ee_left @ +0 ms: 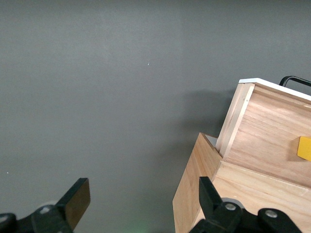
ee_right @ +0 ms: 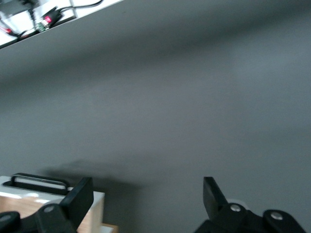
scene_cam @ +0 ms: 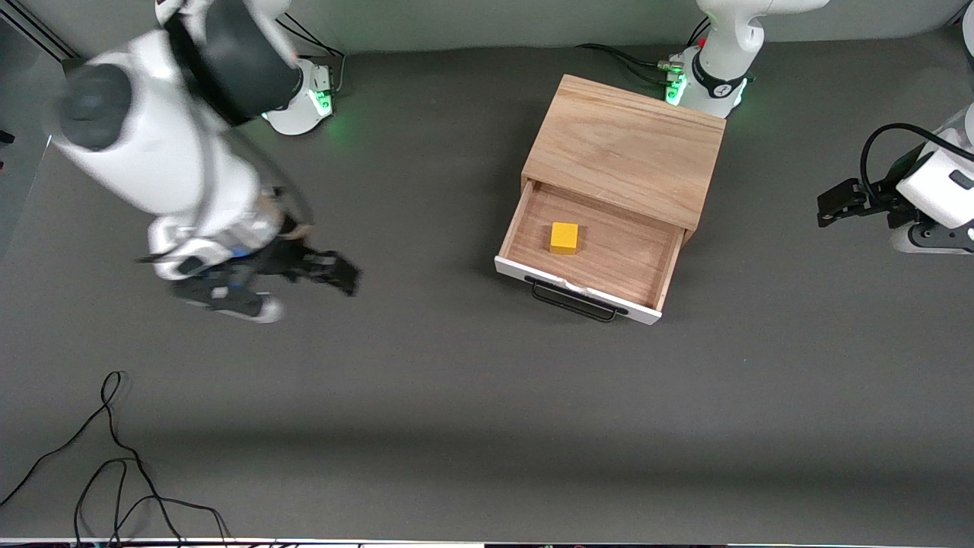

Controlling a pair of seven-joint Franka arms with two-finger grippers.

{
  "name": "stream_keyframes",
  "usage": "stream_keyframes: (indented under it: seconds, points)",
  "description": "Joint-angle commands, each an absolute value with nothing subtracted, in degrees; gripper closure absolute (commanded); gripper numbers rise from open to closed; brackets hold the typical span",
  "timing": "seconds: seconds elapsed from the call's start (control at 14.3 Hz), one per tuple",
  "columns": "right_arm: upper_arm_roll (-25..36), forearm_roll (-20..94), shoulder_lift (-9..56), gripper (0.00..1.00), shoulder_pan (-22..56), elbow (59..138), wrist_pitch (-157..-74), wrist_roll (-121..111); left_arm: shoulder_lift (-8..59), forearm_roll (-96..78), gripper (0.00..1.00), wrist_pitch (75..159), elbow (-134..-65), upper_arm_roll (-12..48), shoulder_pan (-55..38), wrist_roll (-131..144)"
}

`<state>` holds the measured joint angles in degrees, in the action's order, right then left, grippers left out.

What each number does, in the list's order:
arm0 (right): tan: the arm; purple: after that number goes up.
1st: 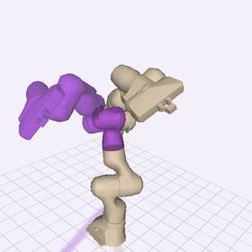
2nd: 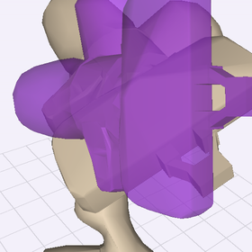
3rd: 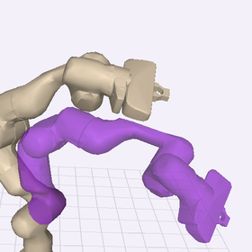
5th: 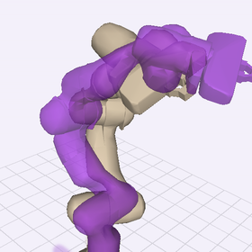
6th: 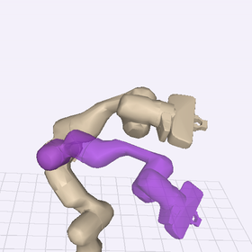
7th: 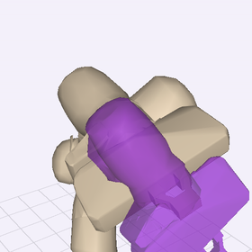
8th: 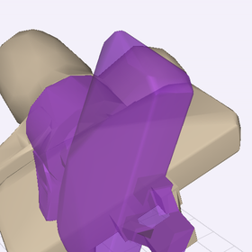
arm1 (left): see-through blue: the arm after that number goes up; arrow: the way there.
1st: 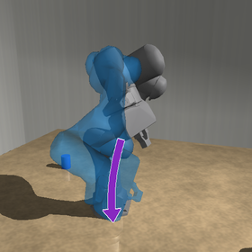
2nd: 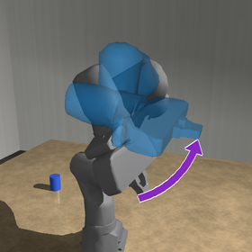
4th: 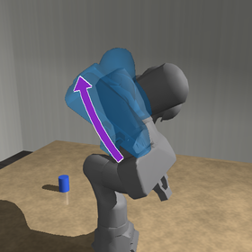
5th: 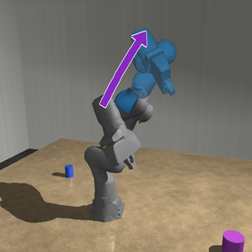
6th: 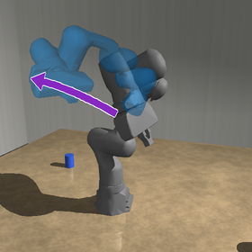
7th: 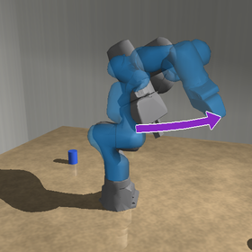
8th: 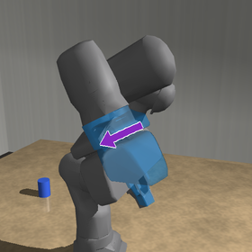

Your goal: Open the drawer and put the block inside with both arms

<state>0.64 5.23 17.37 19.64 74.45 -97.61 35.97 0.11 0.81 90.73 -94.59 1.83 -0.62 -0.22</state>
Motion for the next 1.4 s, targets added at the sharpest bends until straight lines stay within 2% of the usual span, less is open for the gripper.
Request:
stream_keyframes:
  seconds: [0.0,0.35,0.56,1.33]
  points:
    - [0.1,6.2,8.3,0.0,13.7,85.6,-98.8,28.9,-0.3,0.3,0.0,89.9,-94.5,1.5,-1.2,-0.3]
    - [-0.4,5.8,-1.2,0.0,2.7,97.9,-99.9,15.5,-0.4,0.4,0.0,89.3,-94.3,1.5,-1.2,-0.3]
    - [-0.4,4.1,-0.4,0.0,-0.3,97.7,-98.4,5.4,-0.4,0.4,0.0,89.3,-94.3,1.5,-1.2,-0.2]
    - [-0.6,0.6,2.3,0.0,-0.7,92.7,-93.3,4.7,-0.2,0.4,0.0,89.3,-94.3,1.5,-1.2,-0.3]
